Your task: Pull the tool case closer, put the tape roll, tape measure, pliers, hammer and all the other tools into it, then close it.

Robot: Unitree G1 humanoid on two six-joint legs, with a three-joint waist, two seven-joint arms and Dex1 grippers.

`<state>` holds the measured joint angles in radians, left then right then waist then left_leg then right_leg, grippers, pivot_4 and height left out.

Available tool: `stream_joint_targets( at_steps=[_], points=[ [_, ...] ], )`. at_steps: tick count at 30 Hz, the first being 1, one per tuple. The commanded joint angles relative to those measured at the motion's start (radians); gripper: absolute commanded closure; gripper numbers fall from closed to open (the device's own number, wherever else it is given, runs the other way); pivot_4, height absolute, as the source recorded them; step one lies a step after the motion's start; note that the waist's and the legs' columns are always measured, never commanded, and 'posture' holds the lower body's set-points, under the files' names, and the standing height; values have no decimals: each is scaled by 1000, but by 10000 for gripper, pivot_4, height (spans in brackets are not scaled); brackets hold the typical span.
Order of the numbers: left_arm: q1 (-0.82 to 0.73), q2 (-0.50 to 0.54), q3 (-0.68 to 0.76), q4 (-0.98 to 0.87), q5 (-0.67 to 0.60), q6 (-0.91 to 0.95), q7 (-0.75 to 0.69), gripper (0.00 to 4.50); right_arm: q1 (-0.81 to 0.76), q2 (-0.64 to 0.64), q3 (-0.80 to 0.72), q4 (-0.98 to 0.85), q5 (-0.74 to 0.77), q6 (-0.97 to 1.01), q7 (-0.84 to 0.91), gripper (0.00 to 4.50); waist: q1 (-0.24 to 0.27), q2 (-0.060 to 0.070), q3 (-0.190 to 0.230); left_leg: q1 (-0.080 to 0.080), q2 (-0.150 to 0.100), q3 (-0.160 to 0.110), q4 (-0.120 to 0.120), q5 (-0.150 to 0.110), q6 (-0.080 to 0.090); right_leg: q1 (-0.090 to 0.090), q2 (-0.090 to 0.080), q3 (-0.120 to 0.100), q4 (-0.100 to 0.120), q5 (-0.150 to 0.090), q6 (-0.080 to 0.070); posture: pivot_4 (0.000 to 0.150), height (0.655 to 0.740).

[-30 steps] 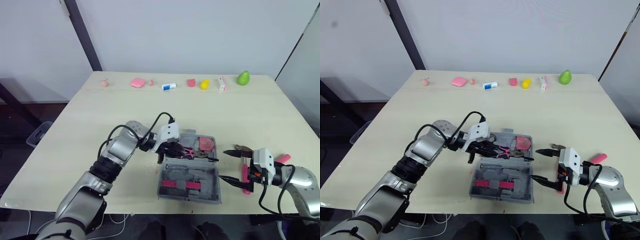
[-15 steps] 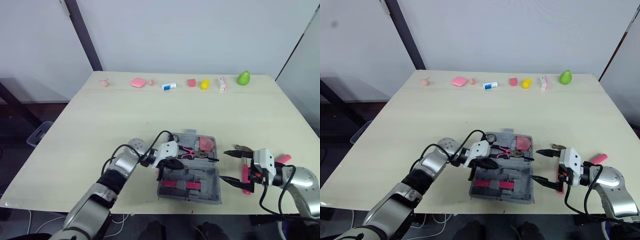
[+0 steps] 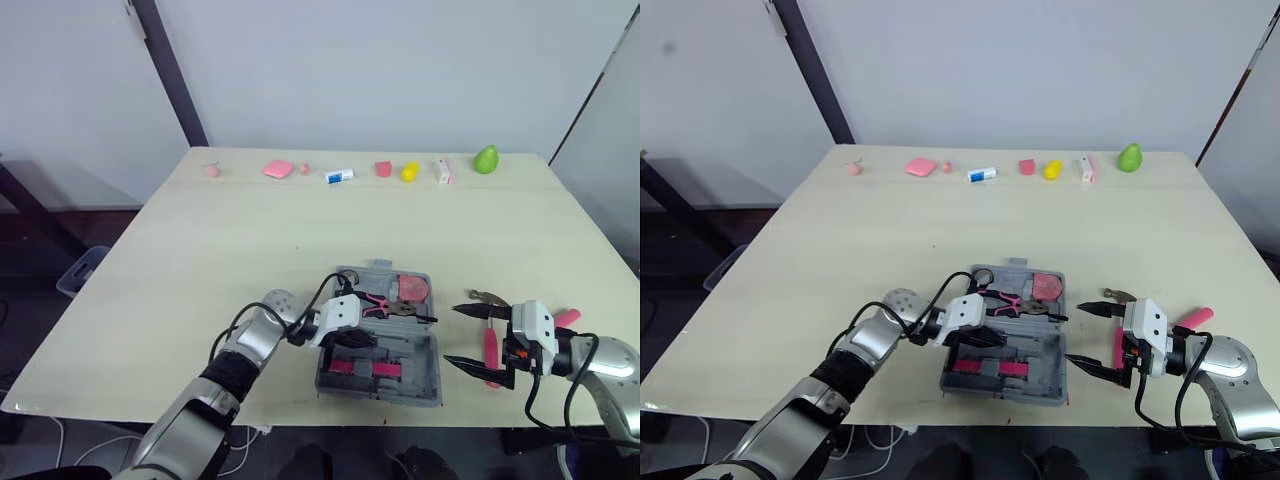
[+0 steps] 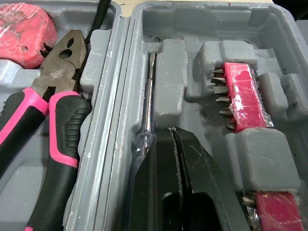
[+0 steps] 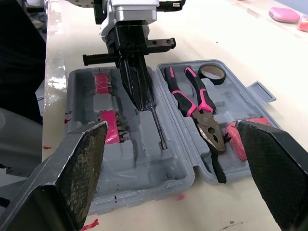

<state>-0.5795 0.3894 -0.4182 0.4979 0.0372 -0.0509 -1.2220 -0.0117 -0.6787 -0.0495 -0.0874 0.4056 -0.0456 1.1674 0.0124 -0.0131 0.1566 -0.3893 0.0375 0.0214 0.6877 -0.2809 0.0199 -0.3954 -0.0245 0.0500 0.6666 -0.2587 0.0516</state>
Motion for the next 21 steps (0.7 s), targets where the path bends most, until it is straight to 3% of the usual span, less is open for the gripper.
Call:
stream_joint_targets(
  at_steps=[1, 8, 13, 16, 21],
  points=[
    [27, -8, 42, 2, -38, 14, 9, 44546, 1, -2, -30, -25, 27, -6, -2, 0, 0, 0, 0, 0, 0, 0, 0, 0, 0, 0, 0, 0, 0, 0, 0, 1500, 7400],
    [73, -1, 224, -234, -276, 121, -5, 44546, 37, 26, -72, -35, 77, 8, -42, 0, 0, 0, 0, -5, 1, -2, 0, 0, 0, -3, 0, -1, 0, 0, 0, 1500, 7400],
    [123, 36, 379, -349, -391, 217, 83, 44546, 96, 70, -132, -27, 98, -2, -114, 0, 0, 0, 0, -5, 1, -2, 0, 0, 0, -3, -1, -2, -1, 0, 0, 1500, 7400],
    [216, 93, 466, -406, -431, 260, 118, 39102, 155, 99, -187, 5, 68, -35, -180, 0, -6, 0, 0, -5, 1, -3, 0, 0, 0, -3, -1, -2, -1, 0, 0, 1500, 7400],
    [418, 156, 614, -418, -428, 177, 184, 23053, 262, 127, -297, 46, 91, -81, -213, 0, -10, 1, 1, -3, 2, -3, -3, 0, 0, -3, -1, 0, -2, 0, 0, 1500, 7400]
  ],
)
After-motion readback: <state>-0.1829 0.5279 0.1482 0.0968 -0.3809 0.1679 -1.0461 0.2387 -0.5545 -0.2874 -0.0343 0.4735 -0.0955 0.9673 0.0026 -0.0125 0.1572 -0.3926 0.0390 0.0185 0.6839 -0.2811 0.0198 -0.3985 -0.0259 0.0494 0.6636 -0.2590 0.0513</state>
